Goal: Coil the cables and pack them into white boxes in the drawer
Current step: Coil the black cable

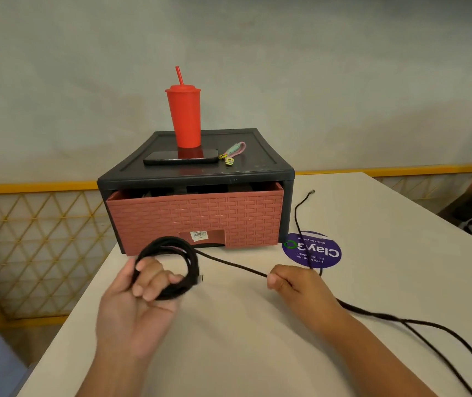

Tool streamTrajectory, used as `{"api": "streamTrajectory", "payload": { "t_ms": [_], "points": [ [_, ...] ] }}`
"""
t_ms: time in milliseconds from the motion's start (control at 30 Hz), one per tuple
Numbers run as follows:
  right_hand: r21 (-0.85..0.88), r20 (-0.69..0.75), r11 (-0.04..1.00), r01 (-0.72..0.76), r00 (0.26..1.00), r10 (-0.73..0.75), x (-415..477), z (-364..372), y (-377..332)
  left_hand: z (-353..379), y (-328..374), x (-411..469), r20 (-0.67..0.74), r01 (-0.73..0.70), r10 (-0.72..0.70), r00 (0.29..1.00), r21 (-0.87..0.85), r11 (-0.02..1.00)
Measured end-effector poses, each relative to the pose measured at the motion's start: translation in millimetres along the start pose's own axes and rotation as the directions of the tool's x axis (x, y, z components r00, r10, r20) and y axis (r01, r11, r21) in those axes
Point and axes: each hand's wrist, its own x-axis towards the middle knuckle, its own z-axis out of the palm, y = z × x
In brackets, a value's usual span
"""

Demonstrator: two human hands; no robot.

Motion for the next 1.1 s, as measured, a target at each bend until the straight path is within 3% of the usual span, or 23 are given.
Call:
{"api": "streamTrajectory", "payload": {
  "t_ms": [167,300,333,400,467,533,633,700,800,967,1100],
  "points": [
    [-0.150,0.178,0.980,0.130,0.979,-0.103,-2.7,15.1,-5.9,-11.7,31.7,-0.9,-0.084,-0.142,0.155,0.984,0.147,0.979],
    [-0.281,0.368,0.909,0.309,0.909,-0.195,-10.4,28.2,-21.9,16.0,20.5,11.3,-0.069,-0.250,0.279,0.958,0.283,0.926],
    [-0.283,0.390,0.887,0.364,0.889,-0.241,-13.2,31.9,-28.5,19.7,12.1,10.2,-0.119,-0.261,0.312,0.943,0.321,0.911],
    [-0.282,0.407,0.828,0.485,0.842,-0.355,-17.7,37.2,-41.2,35.8,-8.7,9.0,-0.153,-0.253,0.459,0.875,0.664,0.704],
    [-0.299,0.414,0.763,0.573,0.798,-0.437,-20.5,36.2,-52.6,45.4,-29.8,8.8,-0.029,-0.149,0.410,0.912,0.907,0.394],
    [-0.321,0.412,0.728,0.606,0.781,-0.469,-22.1,30.8,-61.2,41.6,-43.1,6.1,0.057,-0.125,0.332,0.941,0.975,0.186],
    [-0.375,0.255,0.689,0.620,0.783,-0.567,-22.3,27.2,-56.6,35.7,-51.2,4.8,0.127,-0.138,0.242,0.962,0.990,0.028],
    [-0.412,0.115,0.689,0.596,0.784,-0.610,-19.2,23.6,-53.7,33.7,-51.2,5.4,0.124,-0.130,0.218,0.968,0.991,0.013],
    [-0.479,-0.045,0.691,0.541,0.771,-0.635,-16.0,15.1,-51.0,37.1,-50.9,3.5,0.082,-0.096,0.158,0.984,0.992,0.083],
    [-0.549,-0.100,0.675,0.492,0.763,-0.638,-11.6,7.2,-39.5,45.5,-48.6,-0.5,0.054,-0.069,0.101,0.993,0.986,0.150],
    [-0.541,-0.194,0.713,0.446,0.759,-0.621,-6.4,-7.2,-32.8,48.5,-49.3,-1.3,0.008,-0.016,0.082,0.997,0.995,0.096]
  ]
}}
